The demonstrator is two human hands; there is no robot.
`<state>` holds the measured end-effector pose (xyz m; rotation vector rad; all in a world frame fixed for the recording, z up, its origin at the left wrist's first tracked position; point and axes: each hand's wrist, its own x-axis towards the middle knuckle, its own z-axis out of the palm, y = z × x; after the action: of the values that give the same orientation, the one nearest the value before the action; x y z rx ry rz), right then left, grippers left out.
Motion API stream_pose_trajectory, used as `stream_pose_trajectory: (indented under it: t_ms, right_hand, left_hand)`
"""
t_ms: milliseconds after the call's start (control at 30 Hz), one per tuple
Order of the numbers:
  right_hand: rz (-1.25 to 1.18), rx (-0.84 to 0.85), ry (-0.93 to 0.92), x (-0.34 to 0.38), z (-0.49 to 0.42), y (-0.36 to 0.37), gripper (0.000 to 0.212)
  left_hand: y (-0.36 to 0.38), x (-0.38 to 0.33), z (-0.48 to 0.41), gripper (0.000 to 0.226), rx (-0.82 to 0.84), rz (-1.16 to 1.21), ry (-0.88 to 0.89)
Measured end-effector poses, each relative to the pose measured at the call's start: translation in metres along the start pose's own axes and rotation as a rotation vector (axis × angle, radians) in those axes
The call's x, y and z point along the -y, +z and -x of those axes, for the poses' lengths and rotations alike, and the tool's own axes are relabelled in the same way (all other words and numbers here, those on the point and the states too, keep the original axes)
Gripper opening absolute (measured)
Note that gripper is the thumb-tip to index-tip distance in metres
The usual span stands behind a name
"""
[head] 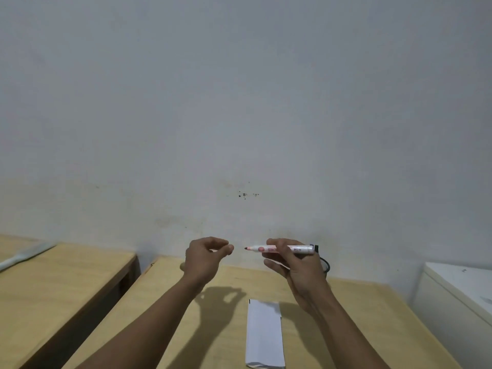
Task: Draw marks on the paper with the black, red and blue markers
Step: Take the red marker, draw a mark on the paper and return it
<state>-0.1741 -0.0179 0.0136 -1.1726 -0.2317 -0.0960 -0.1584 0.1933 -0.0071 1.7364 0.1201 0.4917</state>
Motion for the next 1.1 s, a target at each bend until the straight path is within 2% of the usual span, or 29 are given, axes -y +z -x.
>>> stream_pose_trajectory:
  t_ms: [67, 133, 300, 433, 567, 633, 700, 733, 800, 933, 1100]
  right_hand:
    - [-0.021, -0.054, 0.029, -0.012, 0.001, -0.007, 0.018]
    - [-0.012, -0.074, 0.050, -0.022, 0.002, -0.013, 0.013]
    - [0.039, -0.113, 0.086, -0.046, 0.001, -0.029, 0.006]
    - [0.084, -0.113, 0.093, -0.058, -0.003, -0.039, 0.010]
    - [0.129, -0.107, 0.116, -0.064, -0.007, -0.042, 0.014]
    - [0.146, -0.123, 0.137, -0.066, -0.011, -0.042, 0.013]
    - [0.168, -0.134, 0.157, -0.071, -0.018, -0.040, 0.011]
    - [0.187, -0.129, 0.168, -0.075, -0.022, -0.040, 0.011]
    - [0.242, -0.088, 0.188, -0.085, -0.028, -0.040, 0.012]
    - [0.461, 0.037, 0.188, -0.101, -0.039, -0.045, 0.010]
    - [0.696, 0.100, 0.183, -0.126, -0.051, -0.053, 0.020]
  left_hand:
    - [0.002, 0.029, 0.000, 0.007, 0.001, -0.332, 0.064]
    - [0.005, 0.056, -0.001, 0.010, 0.052, -0.499, 0.095]
    - [0.018, 0.098, 0.003, 0.033, 0.110, -0.554, 0.055]
    - [0.025, 0.108, 0.005, 0.038, 0.127, -0.503, -0.020]
    - [0.022, 0.113, 0.002, 0.051, 0.196, -0.618, -0.007]
    - [0.022, 0.113, 0.009, 0.058, 0.151, -0.675, 0.118]
    - [0.024, 0.106, 0.023, 0.051, 0.091, -0.698, 0.329]
    - [0.025, 0.099, 0.032, 0.046, 0.112, -0.699, 0.406]
    - [0.028, 0.085, 0.047, 0.041, 0.278, -0.730, 0.466]
    - [0.030, 0.070, 0.053, 0.067, 0.654, -0.907, 0.397]
    - [0.027, 0.082, 0.048, 0.079, 0.852, -1.085, 0.448]
